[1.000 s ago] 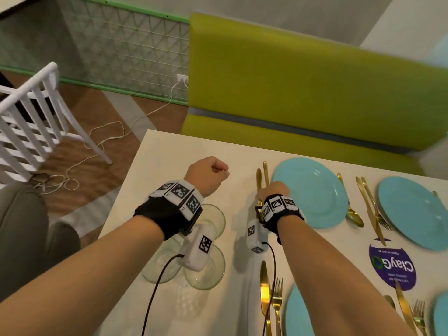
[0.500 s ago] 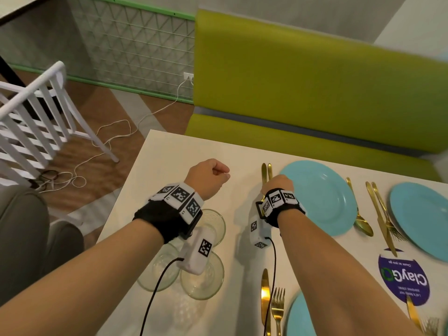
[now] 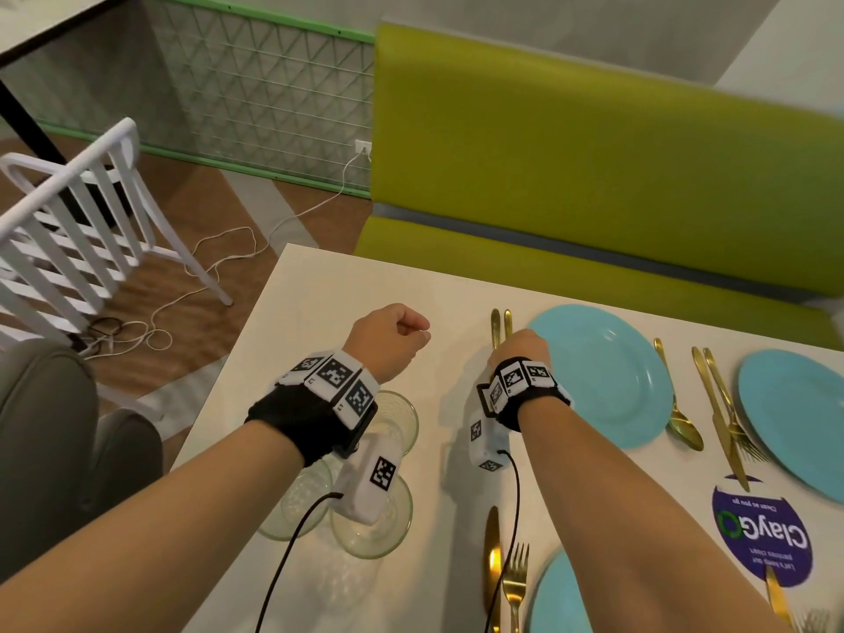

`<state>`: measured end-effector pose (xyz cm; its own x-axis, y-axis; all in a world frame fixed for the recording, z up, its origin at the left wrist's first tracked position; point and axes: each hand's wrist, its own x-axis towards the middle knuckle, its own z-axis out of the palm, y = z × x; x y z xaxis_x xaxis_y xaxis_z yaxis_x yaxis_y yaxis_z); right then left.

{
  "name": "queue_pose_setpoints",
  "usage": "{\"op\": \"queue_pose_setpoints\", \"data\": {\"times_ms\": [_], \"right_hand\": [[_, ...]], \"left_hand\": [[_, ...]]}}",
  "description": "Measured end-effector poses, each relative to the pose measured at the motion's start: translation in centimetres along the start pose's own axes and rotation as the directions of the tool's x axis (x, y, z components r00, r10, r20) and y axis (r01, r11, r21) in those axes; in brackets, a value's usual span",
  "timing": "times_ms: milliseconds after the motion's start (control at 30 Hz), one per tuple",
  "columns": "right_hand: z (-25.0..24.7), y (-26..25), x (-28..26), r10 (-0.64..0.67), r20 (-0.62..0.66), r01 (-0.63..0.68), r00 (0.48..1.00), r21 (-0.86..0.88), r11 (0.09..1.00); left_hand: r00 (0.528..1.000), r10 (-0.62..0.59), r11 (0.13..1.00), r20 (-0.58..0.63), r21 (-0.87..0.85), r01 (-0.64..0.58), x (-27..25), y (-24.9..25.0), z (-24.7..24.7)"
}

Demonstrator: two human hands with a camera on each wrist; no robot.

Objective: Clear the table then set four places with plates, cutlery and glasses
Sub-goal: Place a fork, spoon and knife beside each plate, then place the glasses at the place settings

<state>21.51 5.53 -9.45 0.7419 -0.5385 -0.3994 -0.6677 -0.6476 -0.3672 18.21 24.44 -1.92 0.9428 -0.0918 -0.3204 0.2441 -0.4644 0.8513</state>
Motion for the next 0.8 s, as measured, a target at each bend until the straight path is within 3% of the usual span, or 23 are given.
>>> {"op": "queue_pose_setpoints", "data": {"times_ms": [100,333,433,567,700,800], "right_hand": [[-0.6,-0.2,-0.1,-0.041,0.008,0.042,0.999,-0.103,0.994],[-2.9,0.1,-6.4,-0.177,0.049,0.183,0.983,-0.208,0.961],[-2.7,1.5,-9.8,-0.259,0.118,0.271,0.959,-0.106,0.957],[-1.3,4.0,-15.0,-0.272,0.147,0.270,0.951,0.034,0.962],[1.0,6.6,-19.3,-0.204,0.196,0.205,0.959,0.017,0.979],[2.7,8.0,-21.4,-0.166,0.251,0.162,0.954,0.036,0.986]], "left_hand": [[1.000,-0.001,1.000,-0.012,-0.019,0.001,-0.9,0.1,0.2],[0.998,0.043,0.999,0.043,-0.018,-0.042,-5.2,0.2,1.1],[0.994,0.062,0.998,0.094,-0.035,-0.059,-8.3,-0.3,1.8],[0.977,0.054,0.998,0.205,-0.044,-0.045,-13.1,-2.6,2.1],[0.927,-0.070,0.998,0.370,0.035,0.061,-17.7,-6.6,1.4],[0.854,-0.295,0.934,0.429,0.316,0.164,-19.6,-10.4,0.2]]}}
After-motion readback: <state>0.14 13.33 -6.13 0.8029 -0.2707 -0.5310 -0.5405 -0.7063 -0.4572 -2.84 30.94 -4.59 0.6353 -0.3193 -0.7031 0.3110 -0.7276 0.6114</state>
